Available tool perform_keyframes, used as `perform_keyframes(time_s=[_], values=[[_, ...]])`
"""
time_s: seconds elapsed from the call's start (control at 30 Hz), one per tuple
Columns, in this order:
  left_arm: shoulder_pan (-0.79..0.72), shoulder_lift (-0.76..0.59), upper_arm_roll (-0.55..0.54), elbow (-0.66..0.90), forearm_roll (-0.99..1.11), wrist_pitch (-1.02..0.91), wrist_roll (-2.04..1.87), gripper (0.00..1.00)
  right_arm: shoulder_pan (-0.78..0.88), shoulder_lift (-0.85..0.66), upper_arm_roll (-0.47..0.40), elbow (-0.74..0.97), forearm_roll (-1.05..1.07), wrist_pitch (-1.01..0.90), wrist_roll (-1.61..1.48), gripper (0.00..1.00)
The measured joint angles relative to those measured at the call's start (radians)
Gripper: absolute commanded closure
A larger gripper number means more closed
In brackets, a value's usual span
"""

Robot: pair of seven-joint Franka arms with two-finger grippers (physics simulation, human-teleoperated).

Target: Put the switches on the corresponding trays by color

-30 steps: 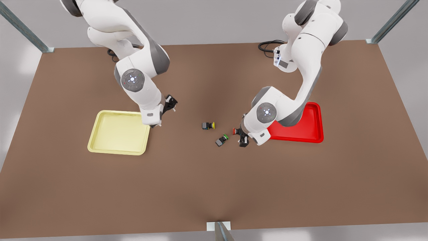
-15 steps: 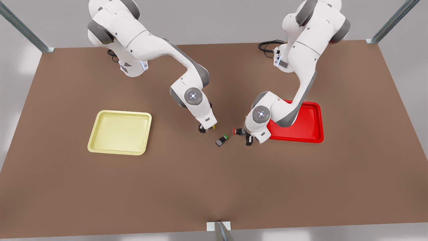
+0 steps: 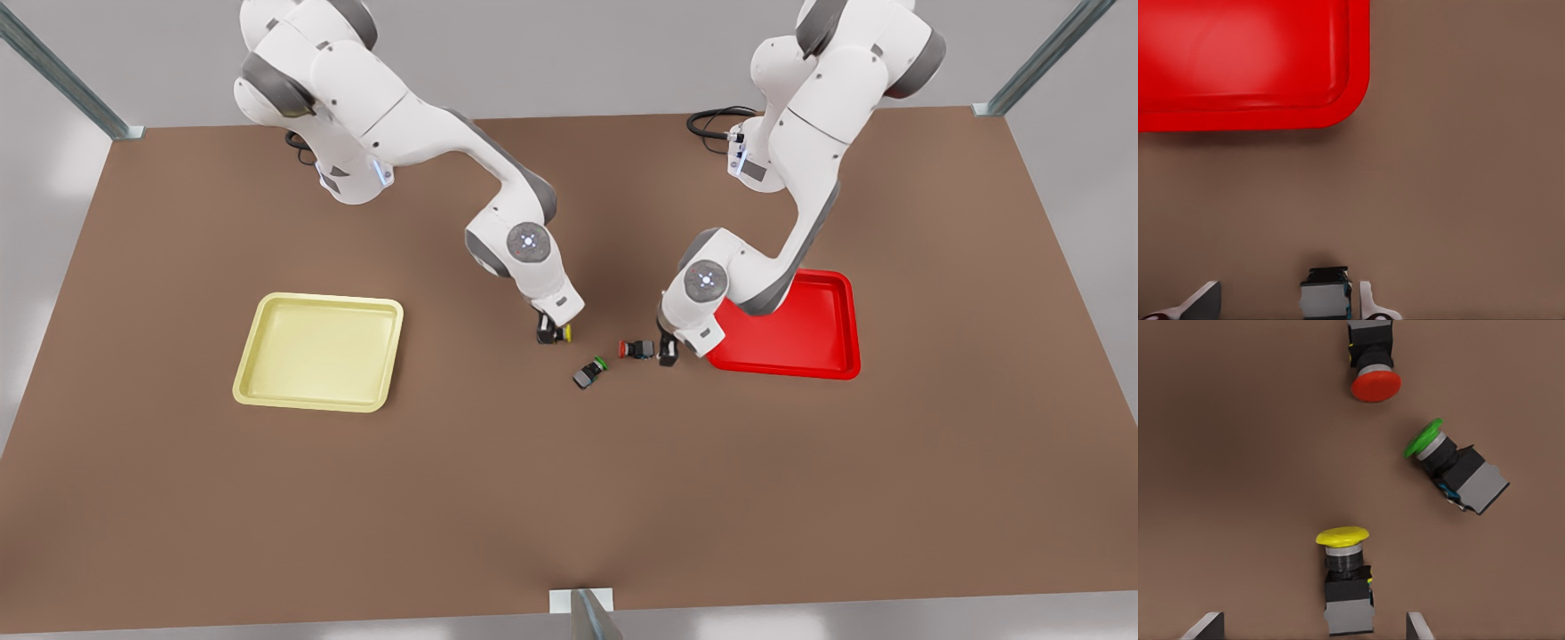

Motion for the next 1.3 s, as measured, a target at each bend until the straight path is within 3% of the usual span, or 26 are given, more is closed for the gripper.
perform_keyframes(time_s=[0.6,0.67,0.87,0.9,1.03,1.1,1.2,1.3], values=[[-0.059,0.127,0.044,0.104,0.036,0.049,-0.007,0.06,-0.002,0.105,-0.008,0.017,-0.021,0.076,0.000,0.00],[-0.059,0.125,0.044,0.103,0.042,0.046,-0.009,0.20,-0.001,0.126,-0.008,0.017,-0.024,0.087,0.000,0.00],[-0.059,0.125,0.045,0.095,0.048,0.038,-0.009,0.30,-0.001,0.148,-0.008,0.017,-0.025,0.101,0.000,0.00],[-0.059,0.126,0.045,0.095,0.049,0.038,-0.007,0.39,-0.002,0.154,-0.008,0.018,-0.033,0.108,0.001,0.00],[-0.059,0.127,0.045,0.097,0.050,0.037,-0.006,0.39,0.000,0.154,-0.008,0.023,-0.035,0.108,0.002,0.00],[-0.059,0.128,0.045,0.097,0.050,0.035,-0.006,0.39,0.008,0.159,-0.008,0.027,-0.036,0.109,0.002,0.06],[-0.059,0.139,0.045,0.100,0.051,0.035,-0.006,0.39,0.011,0.164,-0.008,0.038,-0.052,0.108,0.000,0.41],[-0.059,0.138,0.045,0.100,0.051,0.033,-0.008,0.41,0.011,0.164,-0.009,0.037,-0.052,0.107,0.000,0.50]])
